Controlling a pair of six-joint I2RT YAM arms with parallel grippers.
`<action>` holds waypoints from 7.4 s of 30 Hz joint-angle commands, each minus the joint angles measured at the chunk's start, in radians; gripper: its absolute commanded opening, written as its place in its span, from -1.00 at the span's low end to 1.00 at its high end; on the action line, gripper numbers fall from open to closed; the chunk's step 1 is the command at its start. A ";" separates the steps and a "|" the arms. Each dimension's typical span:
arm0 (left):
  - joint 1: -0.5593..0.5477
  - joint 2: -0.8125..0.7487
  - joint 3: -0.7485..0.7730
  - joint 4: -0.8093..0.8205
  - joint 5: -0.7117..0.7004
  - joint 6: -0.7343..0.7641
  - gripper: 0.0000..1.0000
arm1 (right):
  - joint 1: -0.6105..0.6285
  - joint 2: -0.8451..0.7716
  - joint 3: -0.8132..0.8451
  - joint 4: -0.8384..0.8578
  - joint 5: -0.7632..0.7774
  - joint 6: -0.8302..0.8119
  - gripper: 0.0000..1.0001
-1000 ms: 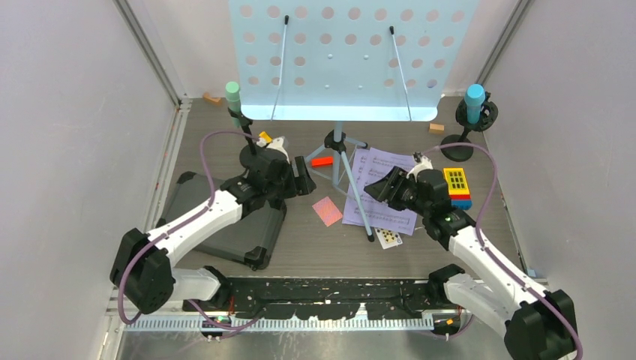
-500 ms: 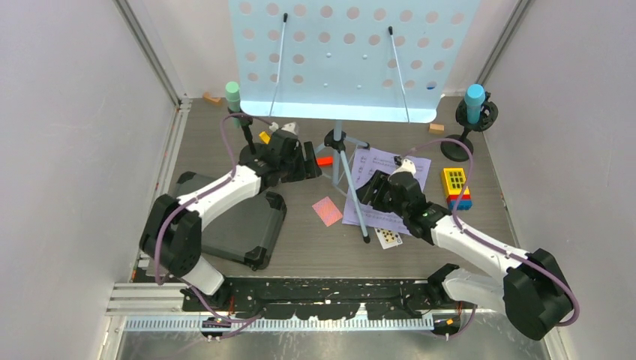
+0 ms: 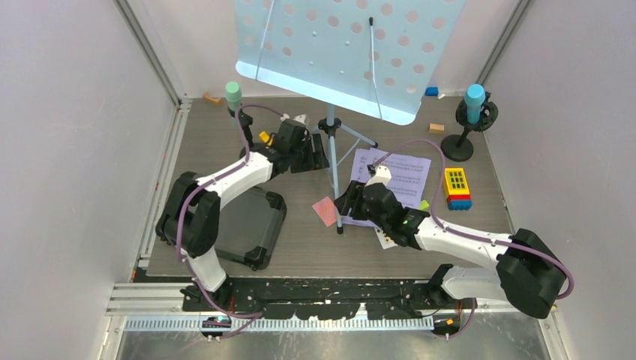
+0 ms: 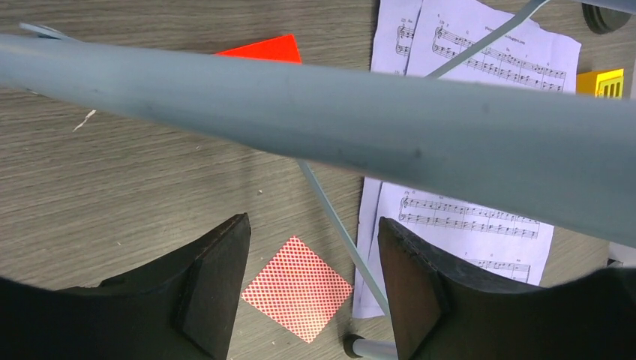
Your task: Pack up the instrument practice props
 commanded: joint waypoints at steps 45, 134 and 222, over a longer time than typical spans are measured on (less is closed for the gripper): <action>0.154 -0.007 0.052 -0.009 0.049 0.104 0.24 | -0.069 0.212 0.337 -0.100 0.104 -0.078 0.25; -0.082 0.018 0.026 0.465 -0.179 0.497 -0.02 | 0.026 -0.546 0.042 -0.460 0.335 -0.131 0.34; -0.247 -0.318 -0.244 0.418 -0.459 0.162 0.99 | 0.024 -0.746 0.028 -0.655 0.396 -0.112 0.36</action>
